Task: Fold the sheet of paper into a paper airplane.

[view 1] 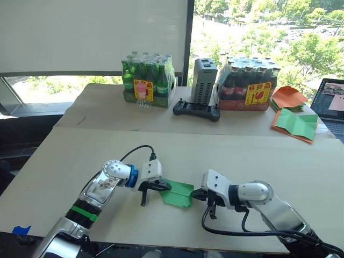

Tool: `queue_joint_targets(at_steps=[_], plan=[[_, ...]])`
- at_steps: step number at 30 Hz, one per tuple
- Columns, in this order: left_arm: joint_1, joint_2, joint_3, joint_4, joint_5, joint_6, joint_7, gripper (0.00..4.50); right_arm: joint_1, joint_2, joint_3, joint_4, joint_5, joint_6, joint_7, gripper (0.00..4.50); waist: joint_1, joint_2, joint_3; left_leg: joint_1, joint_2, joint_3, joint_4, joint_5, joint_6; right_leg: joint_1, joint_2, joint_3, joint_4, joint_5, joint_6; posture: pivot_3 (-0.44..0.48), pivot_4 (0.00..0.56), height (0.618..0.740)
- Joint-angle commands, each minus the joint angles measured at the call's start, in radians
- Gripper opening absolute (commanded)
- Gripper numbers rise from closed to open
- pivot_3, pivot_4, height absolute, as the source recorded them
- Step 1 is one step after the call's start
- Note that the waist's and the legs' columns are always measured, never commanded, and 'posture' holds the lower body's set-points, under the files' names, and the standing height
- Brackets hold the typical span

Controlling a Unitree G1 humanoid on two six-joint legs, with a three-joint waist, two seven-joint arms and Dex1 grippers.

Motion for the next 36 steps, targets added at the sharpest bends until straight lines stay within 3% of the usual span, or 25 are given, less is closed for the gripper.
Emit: queue_joint_targets(at_steps=[1, 5, 8, 11, 22, 36], plan=[[0.003, 0.010, -0.010, 0.008, 0.021, 0.001, -0.004, 0.00, 0.043, -0.047, 0.019, 0.032, -0.031, 0.037, 0.008, 0.01, 0.000, 0.000, 0.000, 0.000, 0.000, 0.000, 0.000, 0.000, 0.000, 0.000, 0.000, 0.000, 0.000, 0.000, 0.000, 0.000, 0.150, 0.675], [0.004, 0.011, -0.009, 0.007, 0.021, 0.001, -0.005, 0.00, 0.036, -0.040, -0.015, 0.004, 0.003, 0.032, 0.004, 0.01, 0.001, 0.000, 0.000, 0.000, 0.000, 0.000, 0.000, 0.000, 0.000, 0.000, 0.000, 0.000, -0.001, 0.000, 0.000, 0.000, 0.150, 0.675], [0.006, 0.013, -0.007, 0.004, 0.020, 0.001, -0.005, 0.00, 0.018, 0.057, -0.132, -0.066, 0.177, 0.050, 0.003, 0.01, 0.001, -0.001, 0.000, 0.000, 0.000, 0.000, -0.001, 0.000, 0.000, 0.000, 0.000, 0.000, -0.002, 0.000, 0.000, 0.000, 0.150, 0.675], [0.006, 0.015, -0.006, 0.002, 0.020, 0.002, -0.006, 0.00, 0.007, 0.098, -0.169, -0.100, 0.247, 0.067, 0.005, 0.01, -0.002, 0.000, 0.001, -0.001, 0.000, 0.000, -0.002, 0.000, 0.000, -0.001, 0.000, 0.000, -0.002, 0.000, 0.000, 0.000, 0.150, 0.675], [-0.005, -0.011, -0.004, -0.057, -0.022, 0.043, -0.015, 0.00, -0.041, 0.142, -0.015, 0.047, 0.093, 0.045, -0.093, 0.01, -0.003, 0.000, 0.001, -0.001, 0.000, 0.000, -0.003, 0.000, -0.001, -0.002, 0.000, 0.000, -0.002, 0.000, 0.000, 0.000, 0.150, 0.675], [0.009, -0.021, -0.035, -0.067, -0.002, 0.064, -0.011, 0.00, -0.044, 0.132, 0.041, 0.068, 0.041, 0.091, -0.106, 0.01, -0.004, 0.000, 0.001, -0.001, 0.000, 0.000, -0.004, 0.000, -0.001, -0.002, 0.000, 0.000, -0.002, 0.000, 0.000, 0.000, 0.150, 0.675]])
